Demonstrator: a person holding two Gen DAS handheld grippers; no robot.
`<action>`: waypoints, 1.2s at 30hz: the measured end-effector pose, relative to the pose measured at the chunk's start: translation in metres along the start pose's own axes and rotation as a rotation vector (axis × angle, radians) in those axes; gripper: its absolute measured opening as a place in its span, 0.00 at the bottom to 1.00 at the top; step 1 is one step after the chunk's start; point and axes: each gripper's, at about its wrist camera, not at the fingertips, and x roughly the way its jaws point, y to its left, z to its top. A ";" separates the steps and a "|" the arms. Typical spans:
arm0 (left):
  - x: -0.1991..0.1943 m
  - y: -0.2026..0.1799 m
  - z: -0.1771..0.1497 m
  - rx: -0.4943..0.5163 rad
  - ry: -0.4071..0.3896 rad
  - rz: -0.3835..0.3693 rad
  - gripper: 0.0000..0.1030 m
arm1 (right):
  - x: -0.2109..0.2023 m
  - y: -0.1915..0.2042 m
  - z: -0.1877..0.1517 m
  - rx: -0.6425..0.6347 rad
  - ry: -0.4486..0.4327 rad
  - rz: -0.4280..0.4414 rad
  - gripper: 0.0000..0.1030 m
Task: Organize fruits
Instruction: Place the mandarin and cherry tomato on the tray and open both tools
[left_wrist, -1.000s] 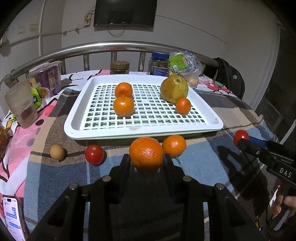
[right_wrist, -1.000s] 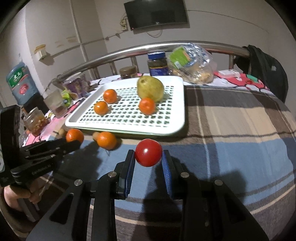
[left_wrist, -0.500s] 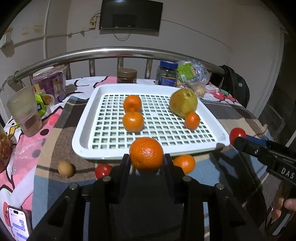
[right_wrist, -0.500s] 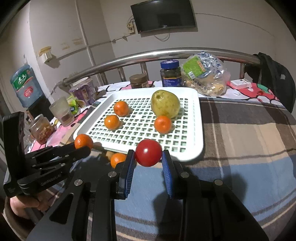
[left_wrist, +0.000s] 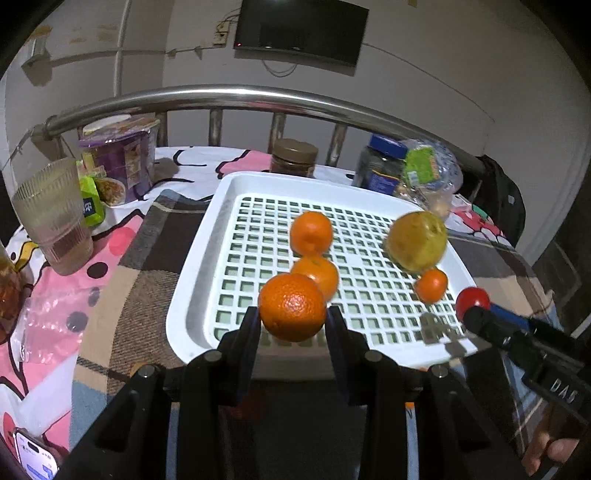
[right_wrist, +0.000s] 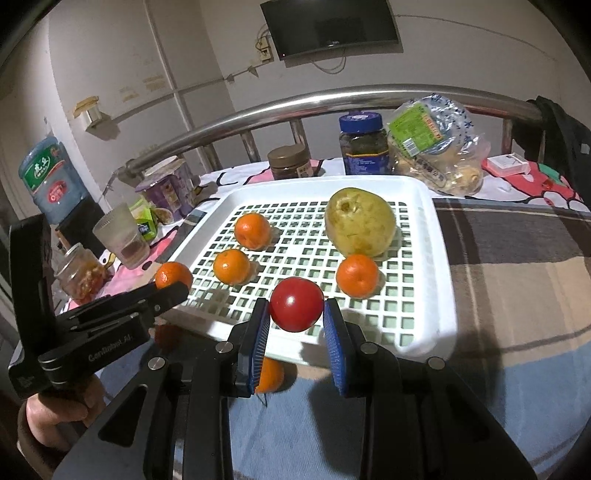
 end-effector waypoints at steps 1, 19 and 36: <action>0.002 0.002 0.001 -0.007 0.003 0.004 0.37 | 0.004 0.001 0.001 -0.002 0.005 -0.002 0.28; 0.038 0.015 0.003 -0.034 0.042 0.052 0.38 | 0.064 -0.002 0.001 -0.009 0.106 -0.031 0.29; -0.067 0.019 0.026 -0.039 -0.191 -0.043 0.97 | -0.022 0.001 0.006 0.035 -0.134 0.041 0.78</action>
